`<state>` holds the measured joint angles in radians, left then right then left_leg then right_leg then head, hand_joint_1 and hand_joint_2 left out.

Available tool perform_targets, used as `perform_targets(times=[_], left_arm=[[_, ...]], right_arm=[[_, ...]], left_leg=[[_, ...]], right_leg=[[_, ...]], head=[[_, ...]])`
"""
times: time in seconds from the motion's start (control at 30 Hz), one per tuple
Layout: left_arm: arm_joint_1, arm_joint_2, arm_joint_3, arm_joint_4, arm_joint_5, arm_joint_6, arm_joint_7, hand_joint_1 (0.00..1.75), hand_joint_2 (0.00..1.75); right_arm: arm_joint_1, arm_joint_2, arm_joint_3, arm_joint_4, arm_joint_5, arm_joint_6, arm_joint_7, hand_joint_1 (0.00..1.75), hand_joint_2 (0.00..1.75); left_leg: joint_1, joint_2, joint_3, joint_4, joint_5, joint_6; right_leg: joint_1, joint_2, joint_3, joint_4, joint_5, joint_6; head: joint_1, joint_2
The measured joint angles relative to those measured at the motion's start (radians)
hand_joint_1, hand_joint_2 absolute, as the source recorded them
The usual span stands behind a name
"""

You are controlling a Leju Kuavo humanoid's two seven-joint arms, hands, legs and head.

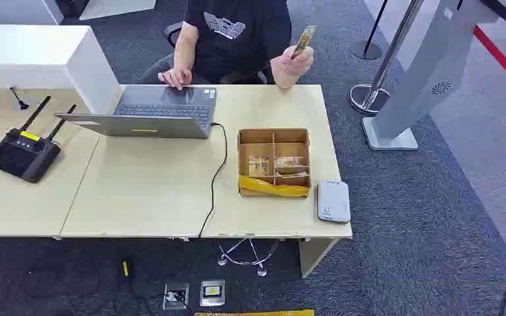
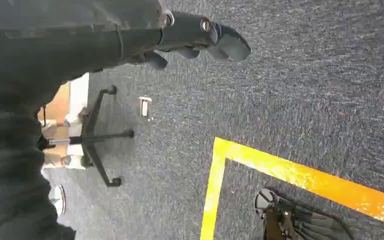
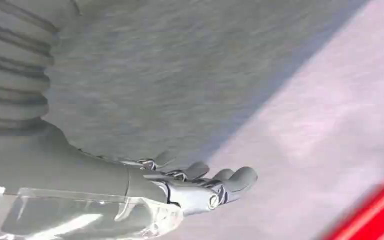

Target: Pass the card to the sensor for recognition and then transmit it.

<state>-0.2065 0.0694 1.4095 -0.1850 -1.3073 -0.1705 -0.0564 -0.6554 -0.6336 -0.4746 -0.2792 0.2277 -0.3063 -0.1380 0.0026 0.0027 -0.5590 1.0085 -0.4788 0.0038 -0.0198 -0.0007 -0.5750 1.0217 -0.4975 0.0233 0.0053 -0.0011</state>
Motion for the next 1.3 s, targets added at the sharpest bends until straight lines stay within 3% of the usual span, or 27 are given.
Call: perform_targets(times=[0.27,0.43,0.6,0.73,0.87,1.07,1.3], left_arm=[[-0.001,-0.001,0.011,0.003,-0.028,0.000,-0.009,0.00,1.75],[-0.004,0.001,0.012,0.003,-0.049,0.000,-0.034,0.00,1.75],[-0.008,0.007,0.012,0.003,-0.068,0.000,-0.044,0.00,1.75],[-0.008,0.012,0.012,0.003,-0.077,0.000,-0.048,0.00,1.75],[-0.007,0.012,0.013,0.004,-0.079,0.000,-0.043,0.00,1.75],[-0.005,0.010,0.016,0.005,-0.078,0.000,-0.020,0.00,1.75],[-0.002,0.003,0.018,0.007,-0.076,0.000,-0.002,0.00,1.75]], right_arm=[[-0.140,0.016,0.180,-0.021,0.093,0.059,-0.137,0.00,1.75],[-0.178,0.084,0.326,-0.053,0.160,0.117,-0.210,0.00,1.75],[-0.148,0.142,0.523,-0.228,0.155,0.144,-0.090,0.00,1.75],[-0.132,0.181,0.698,-0.365,0.250,0.097,-0.086,0.00,1.75],[-0.134,0.234,0.835,-0.417,0.287,0.055,-0.115,0.00,1.75],[-0.142,0.294,0.945,-0.425,0.306,0.016,-0.136,0.00,1.75],[-0.174,0.355,1.011,-0.415,0.325,-0.025,-0.157,0.00,1.75]], left_leg=[[0.002,-0.005,-0.003,0.000,0.000,0.000],[0.002,-0.005,-0.003,0.000,0.000,0.000],[0.003,-0.012,-0.005,0.000,0.004,-0.002],[0.003,-0.011,-0.005,0.000,0.004,-0.002],[0.004,-0.011,-0.005,0.000,0.004,-0.002],[0.004,-0.012,-0.006,0.000,0.004,-0.002],[0.004,-0.012,-0.006,0.000,0.004,-0.002]], right_leg=[[0.002,-0.006,0.000,0.000,0.000,0.000],[0.002,-0.006,0.001,0.001,0.000,0.000],[0.003,-0.013,0.000,0.001,0.000,0.000],[0.003,-0.011,0.000,0.001,0.000,0.000],[0.004,-0.011,-0.001,0.001,-0.001,-0.001],[0.004,-0.013,-0.001,0.001,-0.001,-0.001],[0.004,-0.012,-0.001,0.001,-0.001,-0.001]], head=[[0.001,0.000],[0.001,0.000],[0.002,0.000],[0.001,0.000],[0.001,0.000],[0.002,0.000],[0.002,0.000]])
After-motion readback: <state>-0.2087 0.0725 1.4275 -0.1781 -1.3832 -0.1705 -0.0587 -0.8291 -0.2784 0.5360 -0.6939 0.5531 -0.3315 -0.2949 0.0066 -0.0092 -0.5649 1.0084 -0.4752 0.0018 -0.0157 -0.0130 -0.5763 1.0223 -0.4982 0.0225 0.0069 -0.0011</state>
